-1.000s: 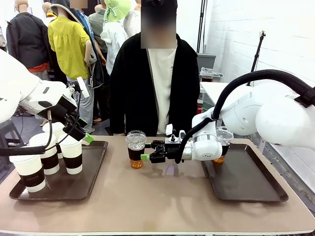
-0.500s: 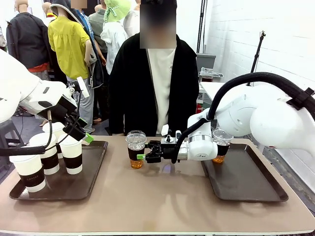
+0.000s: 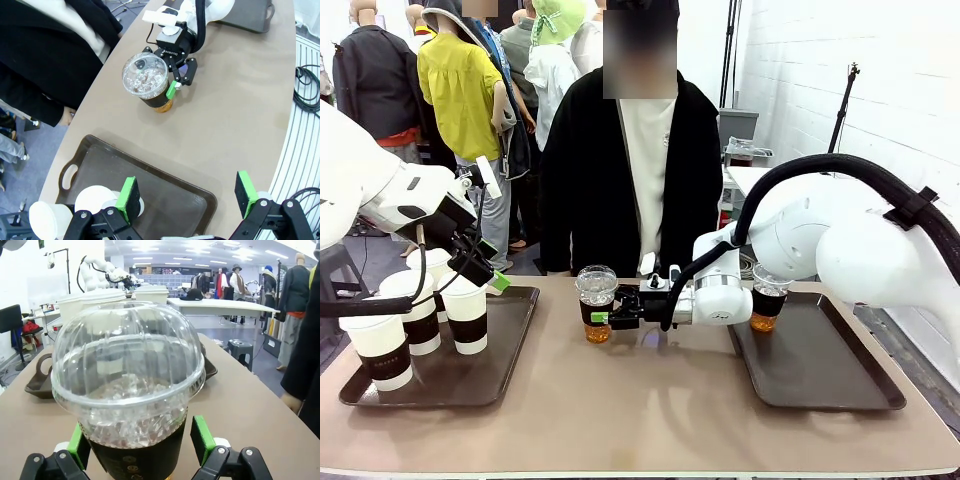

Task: Distribute the coffee onto the tray.
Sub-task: Pick up another iced Americano from the middle of the table and place it on the right Handle tray.

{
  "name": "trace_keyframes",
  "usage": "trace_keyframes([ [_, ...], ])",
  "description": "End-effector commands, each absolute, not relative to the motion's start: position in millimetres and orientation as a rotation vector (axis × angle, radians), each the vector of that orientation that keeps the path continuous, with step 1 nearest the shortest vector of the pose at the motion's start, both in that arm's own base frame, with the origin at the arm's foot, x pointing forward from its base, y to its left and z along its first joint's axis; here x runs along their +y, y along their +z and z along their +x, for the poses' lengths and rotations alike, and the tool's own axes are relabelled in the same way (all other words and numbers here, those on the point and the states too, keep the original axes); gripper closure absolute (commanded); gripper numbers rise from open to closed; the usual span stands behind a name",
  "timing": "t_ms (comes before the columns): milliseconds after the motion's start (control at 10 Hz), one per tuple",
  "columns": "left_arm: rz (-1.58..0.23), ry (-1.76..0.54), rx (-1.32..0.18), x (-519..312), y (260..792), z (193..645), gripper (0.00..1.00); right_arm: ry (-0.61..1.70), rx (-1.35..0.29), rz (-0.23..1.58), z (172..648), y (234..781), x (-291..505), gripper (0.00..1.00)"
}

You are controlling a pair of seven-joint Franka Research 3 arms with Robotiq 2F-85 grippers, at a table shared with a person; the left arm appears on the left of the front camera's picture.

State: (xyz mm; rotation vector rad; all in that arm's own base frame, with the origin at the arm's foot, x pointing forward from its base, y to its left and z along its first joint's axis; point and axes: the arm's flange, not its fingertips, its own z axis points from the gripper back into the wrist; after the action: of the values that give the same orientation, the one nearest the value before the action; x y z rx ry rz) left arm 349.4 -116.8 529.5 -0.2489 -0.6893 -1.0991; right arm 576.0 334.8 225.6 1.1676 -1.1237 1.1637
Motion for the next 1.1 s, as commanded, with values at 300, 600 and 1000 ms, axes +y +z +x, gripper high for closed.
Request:
trace_keyframes([
  [300,-0.269,-1.116,-0.691,-114,528,351,0.00,1.155,-1.129,1.169,575,228,340,0.38],
  [600,-0.269,-1.116,-0.691,-114,528,351,0.00,1.143,-1.134,1.200,567,239,332,0.38],
  [1000,-0.269,-1.116,-0.691,-114,528,351,0.00,1.169,-1.132,1.236,518,300,270,0.38],
])
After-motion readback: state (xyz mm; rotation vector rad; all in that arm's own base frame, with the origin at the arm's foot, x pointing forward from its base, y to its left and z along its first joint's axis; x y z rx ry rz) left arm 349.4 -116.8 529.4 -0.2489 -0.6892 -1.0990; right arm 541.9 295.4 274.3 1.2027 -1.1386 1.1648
